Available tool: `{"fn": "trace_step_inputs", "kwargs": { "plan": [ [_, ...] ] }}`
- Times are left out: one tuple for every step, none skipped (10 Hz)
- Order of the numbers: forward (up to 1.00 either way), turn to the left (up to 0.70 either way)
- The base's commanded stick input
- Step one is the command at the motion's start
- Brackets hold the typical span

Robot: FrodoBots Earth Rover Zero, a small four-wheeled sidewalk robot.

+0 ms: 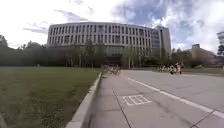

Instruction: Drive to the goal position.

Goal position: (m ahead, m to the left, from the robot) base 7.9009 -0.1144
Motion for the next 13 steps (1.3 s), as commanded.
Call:
{"fn": "trace_step_inputs", "kwargs": {
  "plan": [
    [0.7,-0.35],
    [0.7,-0.35],
    [0.7,-0.35],
    [0.69,-0.34],
    [0.69,-0.34],
    [0.7,-0.35],
    [0.7,-0.35],
    [0.7,-0.17],
    [0.7,0.0],
    [0.7,0.0],
    [0.7,0.0],
    [0.7,0.0],
    [0.7,0.1]
  ]
}}
